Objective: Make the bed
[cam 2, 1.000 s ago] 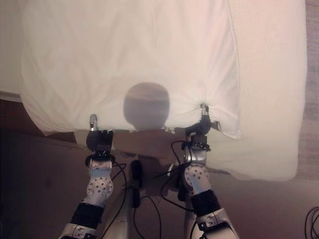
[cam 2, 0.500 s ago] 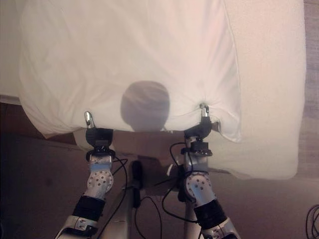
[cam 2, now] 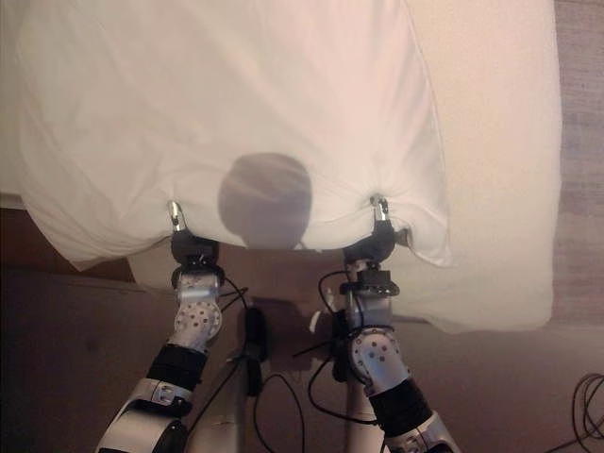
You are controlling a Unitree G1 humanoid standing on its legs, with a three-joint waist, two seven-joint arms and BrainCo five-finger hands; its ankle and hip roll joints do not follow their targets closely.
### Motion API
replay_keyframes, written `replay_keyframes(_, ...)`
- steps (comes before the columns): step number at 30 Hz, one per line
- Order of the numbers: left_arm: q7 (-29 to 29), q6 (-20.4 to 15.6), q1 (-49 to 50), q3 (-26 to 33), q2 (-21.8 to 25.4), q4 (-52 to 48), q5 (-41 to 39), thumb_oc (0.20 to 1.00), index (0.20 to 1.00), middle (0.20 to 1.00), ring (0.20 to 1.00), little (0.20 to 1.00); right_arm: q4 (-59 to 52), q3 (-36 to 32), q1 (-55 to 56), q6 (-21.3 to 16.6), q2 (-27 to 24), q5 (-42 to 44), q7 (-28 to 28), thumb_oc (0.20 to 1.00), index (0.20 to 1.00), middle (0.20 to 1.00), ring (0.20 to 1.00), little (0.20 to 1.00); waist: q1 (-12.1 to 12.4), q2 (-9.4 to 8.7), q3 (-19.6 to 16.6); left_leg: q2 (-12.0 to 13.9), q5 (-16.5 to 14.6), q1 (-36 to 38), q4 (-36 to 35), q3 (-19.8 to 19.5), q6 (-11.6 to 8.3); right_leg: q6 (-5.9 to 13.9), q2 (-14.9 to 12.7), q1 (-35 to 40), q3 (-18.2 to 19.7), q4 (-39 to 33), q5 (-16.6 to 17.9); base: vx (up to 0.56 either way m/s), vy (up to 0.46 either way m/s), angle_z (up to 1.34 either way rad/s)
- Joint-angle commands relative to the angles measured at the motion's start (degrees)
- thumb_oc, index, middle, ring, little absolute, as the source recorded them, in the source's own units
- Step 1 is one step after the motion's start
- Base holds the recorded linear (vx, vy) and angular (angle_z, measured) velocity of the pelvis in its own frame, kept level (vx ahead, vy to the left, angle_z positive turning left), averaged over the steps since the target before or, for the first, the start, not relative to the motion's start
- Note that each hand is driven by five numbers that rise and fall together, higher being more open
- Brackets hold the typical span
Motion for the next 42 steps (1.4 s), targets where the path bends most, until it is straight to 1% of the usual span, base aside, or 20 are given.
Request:
replay_keyframes(1,-2.4,-3.5,-0.2,3.6,0.9,-2.4,3.0,1.0,1.0,1.0,1.0,1.0,-11.1,-0.6,5.0,-1.5,-1.1,-1.3,5.3,0.2,0.2,0.2,0.2,0.2,-2.5,1.69,-5.1,-1.7,-2.3,-1.9,0.6,0.0,2.64,3.17,4.5,1.7,2.0,-5.9,6.6,0.01,-0.031,0.0)
replay_keyframes(3,-3.7,-4.1,0.2,3.9,1.0,-2.8,3.0,0.592,0.592,0.592,0.592,0.592,-11.0,-0.6,5.2,-1.5,-0.9,-1.4,5.6,0.2,0.2,0.2,0.2,0.2,-2.5,1.55,-5.2,-1.6,-2.4,-1.6,0.6,0.1,2.56,3.13,4.6,1.8,2.0,-5.9,6.6,0.0,-0.015,0.0)
replay_keyframes(4,-4.4,-4.6,0.4,3.9,1.1,-3.2,3.4,0.2,0.2,0.2,0.2,0.2,-11.0,-0.9,5.1,-1.7,-0.8,-1.5,5.8,0.2,0.2,0.2,0.2,0.2,-2.5,1.46,-5.1,-1.5,-2.4,-1.7,0.8,0.0,2.48,3.04,4.7,1.8,2.0,-5.8,6.4,0.0,0.0,0.0)
replay_keyframes(11,-5.9,-5.1,2.5,3.5,1.0,-5.5,4.5,0.2,0.2,0.2,0.2,0.2,-10.4,-1.4,4.9,-2.1,-0.4,-1.7,6.2,0.2,0.2,0.2,0.2,0.2,-2.1,1.71,-4.9,-1.7,-1.2,0.2,-1.6,0.5,2.29,3.03,5.0,2.8,2.4,-6.8,6.8,-0.02,-0.033,-0.01)
replay_keyframes(13,-6.8,-4.8,3.4,3.9,1.1,-5.5,4.3,0.2,0.2,0.2,0.2,0.2,-10.2,-1.7,4.9,-2.3,-0.3,-1.9,6.1,0.2,0.2,0.2,0.2,0.2,-1.9,1.81,-4.6,-1.9,0.8,0.9,-3.3,1.0,2.61,2.48,4.9,3.2,2.1,-7.8,7.9,-0.03,-0.076,-0.07)
replay_keyframes(18,-9.2,-3.3,9.8,4.0,-0.2,-8.3,4.0,0.2,0.2,0.2,0.2,0.2,-7.2,-3.8,6.0,-2.8,0.2,-2.0,5.3,0.2,0.2,0.2,0.2,0.2,-1.0,3.78,-4.5,-3.0,3.6,8.0,-10.3,0.5,1.74,2.41,5.8,8.8,2.5,-11.8,7.6,0.03,-0.094,-0.09)
replay_keyframes(22,-9.3,-3.1,12.8,4.3,-0.3,-9.4,5.9,0.2,0.2,0.2,0.2,0.2,-3.7,-5.7,5.6,-2.6,0.1,-2.6,4.8,0.2,0.2,0.2,0.2,0.2,0.2,4.06,-4.1,-5.4,3.5,11.1,-10.6,-3.1,2.02,2.42,6.3,11.8,4.2,-13.3,8.1,0.03,-0.001,-0.1)
replay_keyframes(25,-9.4,-2.7,15.0,4.9,0.4,-12.8,8.5,0.2,0.2,0.2,0.2,0.2,-2.5,-7.3,6.2,-3.0,-0.7,-2.1,4.6,0.2,0.2,0.2,0.2,0.2,0.4,2.3,-3.4,-2.5,5.0,12.1,-11.1,-7.5,0.08,2.24,5.5,13.0,6.0,-12.0,7.4,0.03,0.07,-0.16)
replay_keyframes(26,-9.9,-2.6,17.3,5.5,0.9,-15.5,9.8,0.2,0.2,0.2,0.2,0.2,-2.5,-8.5,7.7,-2.7,-1.7,-2.3,4.4,0.2,0.2,0.2,0.2,0.2,0.6,0.99,-3.4,1.7,8.4,14.5,-16.6,-12.6,-1.34,2.49,5.1,14.2,8.0,-12.1,6.3,0.06,0.12,0.1)
replay_keyframes(27,-9.8,-2.6,17.3,5.4,0.9,-15.6,9.9,0.2,0.2,0.2,0.2,0.2,-2.5,-8.5,7.7,-2.7,-1.7,-2.3,4.4,0.2,0.2,0.2,0.2,0.2,0.6,0.99,-3.4,1.7,8.8,14.6,-17.1,-12.6,-1.38,2.45,5.1,14.1,8.0,-12.2,6.6,0.09,0.214,0.09)
replay_keyframes(30,-10.6,-3.3,17.7,5.6,2.3,-18.5,10.4,0.2,0.2,0.2,0.2,0.2,-0.9,-9.7,8.2,-2.9,-3.1,-2.4,3.3,0.2,0.2,0.2,0.2,0.2,1.1,1.17,-2.7,10.6,16.4,19.3,-28.5,-14.2,-4.83,4.33,4.2,12.3,12.6,-10.0,5.5,0.05,0.378,-0.18)
replay_keyframes(31,-10.7,-3.3,17.7,5.6,2.3,-18.5,10.4,0.2,0.2,0.2,0.2,0.2,-0.8,-9.7,8.2,-2.9,-3.1,-2.3,3.4,0.2,0.2,0.2,0.2,0.2,1.3,1.19,-2.8,10.7,16.7,19.2,-28.7,-14.1,-4.86,4.31,4.3,12.1,12.6,-10.1,5.8,0.06,0.442,-0.03)
replay_keyframes(32,-12.1,-2.5,17.5,5.2,2.9,-18.5,10.4,0.2,0.2,0.2,0.2,0.2,-0.7,-9.9,8.6,-2.2,-3.2,-1.7,3.6,0.2,0.2,0.2,0.2,0.2,1.5,1.08,-2.7,10.7,15.3,20.5,-27.5,-14.1,-4.7,5.09,3.9,12.0,13.5,-10.8,6.4,0.04,0.434,-0.12)
replay_keyframes(33,-14.2,-1.6,16.2,3.8,4.6,-17.8,10.9,0.2,0.2,0.2,0.2,0.2,-1.0,-10.1,9.2,-2.4,-3.5,-3.1,3.5,0.2,0.2,0.2,0.2,0.2,0.2,1.64,-2.3,9.7,11.5,20.0,-24.0,-10.7,-4.44,7.09,1.7,12.9,13.9,-13.4,9.2,0.05,0.442,-0.28)
replay_keyframes(34,-14.4,-1.7,16.1,3.8,4.6,-17.6,10.8,0.2,0.2,0.2,0.2,0.2,-1.0,-10.2,9.2,-2.4,-3.5,-3.1,3.5,0.2,0.2,0.2,0.2,0.2,0.2,1.61,-2.3,9.6,11.2,19.8,-23.5,-10.8,-4.34,7.19,1.6,13.0,13.9,-13.6,9.4,0.03,0.451,-0.39)
replay_keyframes(38,-17.8,-0.7,13.9,0.0,6.9,-20.3,9.8,0.2,0.2,0.2,0.2,0.2,-3.6,-9.9,10.2,-1.3,-2.5,-2.8,4.0,0.2,0.2,0.2,0.2,0.2,-1.0,0.6,-1.8,1.6,0.5,13.4,-6.9,-10.9,-2.43,9.14,-5.6,19.2,15.8,-24.6,17.3,0.06,0.607,0.29)
replay_keyframes(39,-16.8,-0.4,14.0,-1.1,7.8,-21.0,12.0,0.2,0.2,0.2,0.2,0.2,-5.0,-9.3,10.1,-1.6,-2.1,-4.1,3.4,0.2,0.2,0.2,0.2,0.2,-0.5,0.21,-1.7,-1.6,-3.6,12.1,-1.4,-9.0,-0.33,10.31,-10.7,21.0,15.8,-29.6,28.6,0.09,0.699,0.23)
replay_keyframes(40,-16.7,-0.4,14.0,-1.1,7.9,-21.0,12.0,0.2,0.2,0.2,0.2,0.2,-5.1,-9.3,10.1,-1.6,-2.1,-4.1,3.4,0.2,0.2,0.2,0.2,0.2,-0.7,0.1,-1.9,-1.8,-3.4,11.8,-1.3,-9.0,-0.21,10.44,-10.9,20.9,15.9,-30.0,29.0,0.07,0.84,-0.18)
replay_keyframes(41,-17.4,0.9,14.8,-2.3,8.4,-20.6,12.7,0.2,0.2,0.2,0.2,0.2,-5.7,-7.7,9.9,-0.1,-1.3,-4.6,3.6,0.2,0.2,0.2,0.2,0.2,0.2,-0.14,-2.0,-2.6,-5.2,12.2,-0.6,-7.4,1.63,9.68,-12.1,21.8,11.2,-32.7,29.5,0.02,0.382,-0.39)
replay_keyframes(42,-17.4,0.9,14.8,-2.3,8.4,-20.6,12.7,0.2,0.2,0.2,0.2,0.2,-5.7,-7.7,9.9,-0.1,-1.2,-4.6,3.6,0.2,0.2,0.2,0.2,0.2,0.2,-0.17,-2.1,-2.7,-5.1,12.2,-0.7,-7.4,1.65,9.7,-12.2,21.7,11.2,-32.8,29.5,-0.01,0.704,-0.72)
